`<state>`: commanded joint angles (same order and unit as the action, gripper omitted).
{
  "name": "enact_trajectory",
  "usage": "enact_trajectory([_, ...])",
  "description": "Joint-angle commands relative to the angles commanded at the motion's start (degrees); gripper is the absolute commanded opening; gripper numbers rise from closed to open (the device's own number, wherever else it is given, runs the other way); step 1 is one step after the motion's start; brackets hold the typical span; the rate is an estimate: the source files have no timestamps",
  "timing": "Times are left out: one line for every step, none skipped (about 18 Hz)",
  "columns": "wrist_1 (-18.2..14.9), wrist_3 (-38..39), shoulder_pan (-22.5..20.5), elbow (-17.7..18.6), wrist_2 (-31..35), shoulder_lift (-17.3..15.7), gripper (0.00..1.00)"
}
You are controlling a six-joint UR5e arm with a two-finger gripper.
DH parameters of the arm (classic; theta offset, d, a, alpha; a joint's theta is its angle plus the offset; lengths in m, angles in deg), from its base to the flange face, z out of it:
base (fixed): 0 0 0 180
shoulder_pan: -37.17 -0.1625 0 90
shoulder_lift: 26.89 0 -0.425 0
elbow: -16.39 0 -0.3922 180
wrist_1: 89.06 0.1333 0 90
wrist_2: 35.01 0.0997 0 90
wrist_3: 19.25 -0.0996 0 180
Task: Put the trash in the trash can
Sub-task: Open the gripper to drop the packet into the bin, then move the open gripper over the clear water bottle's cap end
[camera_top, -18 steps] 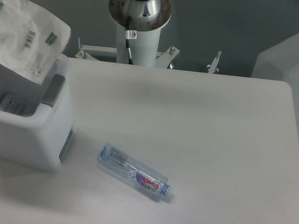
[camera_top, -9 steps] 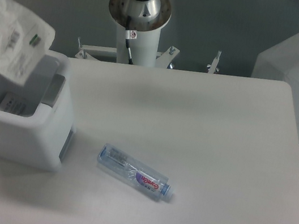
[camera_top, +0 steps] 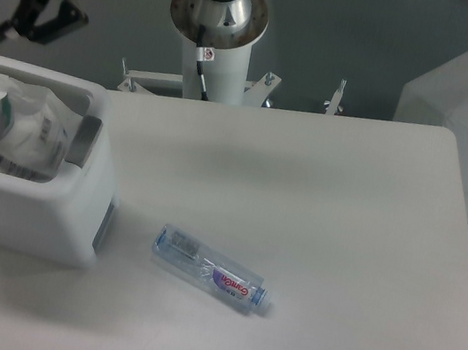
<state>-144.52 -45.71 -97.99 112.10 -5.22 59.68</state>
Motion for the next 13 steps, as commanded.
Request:
enact_trajectory([0.0,-0.1,-1.7,0.3,0.0,0.6,1.00])
enact_trajectory([0.0,-0.3,-3.3,0.2,0.0,1.7,1.00])
enact_trajectory([0.0,-0.8,-5.2,0.1,0.0,2.8,1.00])
enact_trajectory([0.1,-1.2,-6.9,0.0,0.0,3.9,1.00])
enact_trajectory([0.3,-1.8,-8.7,-0.2,0.1,5.0,1.00])
enact_trajectory([0.4,-2.5,-10.5,-0.3,0.1,6.1,1.00])
enact_trajectory([0.4,-3.2,-11.9,-0.3,0.2,7.2,1.00])
enact_trajectory([0.4,-4.0,-13.0,-0.3,0.8,8.3,1.00])
enact_trajectory([0.4,-4.7,-14.0,-0.3,2.0,9.3,1.00])
enact_trajectory([0.3,-4.8,-14.7,-0.3,3.8,9.9,1.00])
enact_trajectory([0.2,-4.8,-15.0,-0.3,5.6,10.6,1.00])
enact_trajectory([0.1,-4.6,-15.2,-0.3,7.5,11.3,1.00])
enact_trajectory([0.0,-4.4,-15.4,0.0,9.4,12.0,1.00])
